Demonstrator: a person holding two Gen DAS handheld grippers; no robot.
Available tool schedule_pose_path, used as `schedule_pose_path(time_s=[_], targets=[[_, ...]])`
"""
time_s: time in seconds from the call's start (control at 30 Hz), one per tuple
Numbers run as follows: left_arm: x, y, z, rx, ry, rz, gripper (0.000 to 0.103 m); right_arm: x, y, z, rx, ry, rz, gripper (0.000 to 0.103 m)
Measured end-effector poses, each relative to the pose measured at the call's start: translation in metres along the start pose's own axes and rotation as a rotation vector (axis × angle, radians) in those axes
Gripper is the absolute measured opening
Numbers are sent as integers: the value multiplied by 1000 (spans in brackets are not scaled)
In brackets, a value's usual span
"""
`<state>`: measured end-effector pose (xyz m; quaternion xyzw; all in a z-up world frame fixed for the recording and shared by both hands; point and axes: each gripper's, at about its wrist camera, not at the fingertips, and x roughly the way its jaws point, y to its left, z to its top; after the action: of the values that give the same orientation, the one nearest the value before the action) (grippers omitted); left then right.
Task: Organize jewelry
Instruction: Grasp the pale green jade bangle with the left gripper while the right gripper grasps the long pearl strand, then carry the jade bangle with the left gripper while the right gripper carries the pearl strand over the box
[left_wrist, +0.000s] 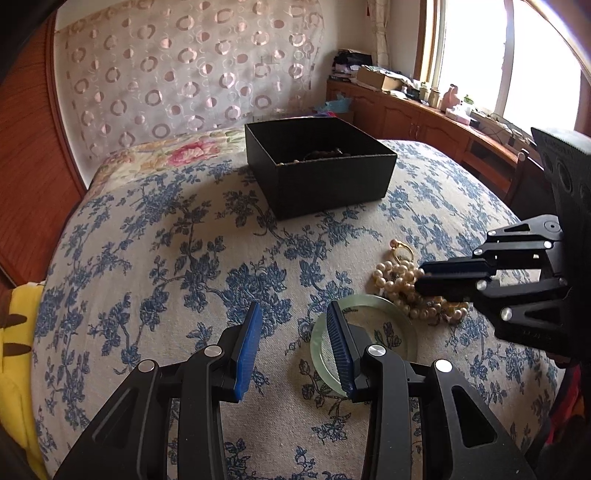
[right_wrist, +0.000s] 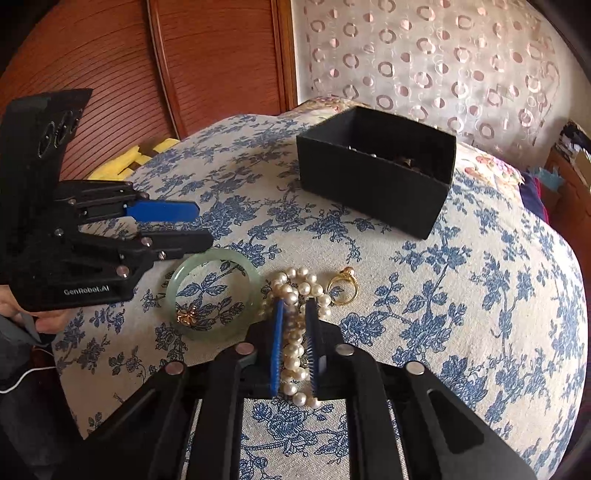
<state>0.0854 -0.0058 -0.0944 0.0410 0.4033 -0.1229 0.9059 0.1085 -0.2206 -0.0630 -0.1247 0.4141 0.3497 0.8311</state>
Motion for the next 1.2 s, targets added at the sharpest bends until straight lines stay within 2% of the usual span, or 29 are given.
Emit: schedule_pose_path(time_s=[0.33,0.53,0.6,0.67,0.77,1.2], targets=[[7,-8,-4,18,28,-21,34,-41,-19,7,43,-119,-35,9],[11,-8,-4,13,38,-28,33,-56,-27,11,51,-152,-53,9],[12,-7,-4,13,35,-24,29,-58,-28,12,51,-156,-57,9],[12,-6,-4,15,34,-25,13,-59,-28,12,52,-159,-58,9],[12,-6,-4,14,34,-33,7,-62,-26,14,47,-168,-57,9],[-33,3,17,-34,-114,0,7,-107,-16,43,3,-267,-80,9]])
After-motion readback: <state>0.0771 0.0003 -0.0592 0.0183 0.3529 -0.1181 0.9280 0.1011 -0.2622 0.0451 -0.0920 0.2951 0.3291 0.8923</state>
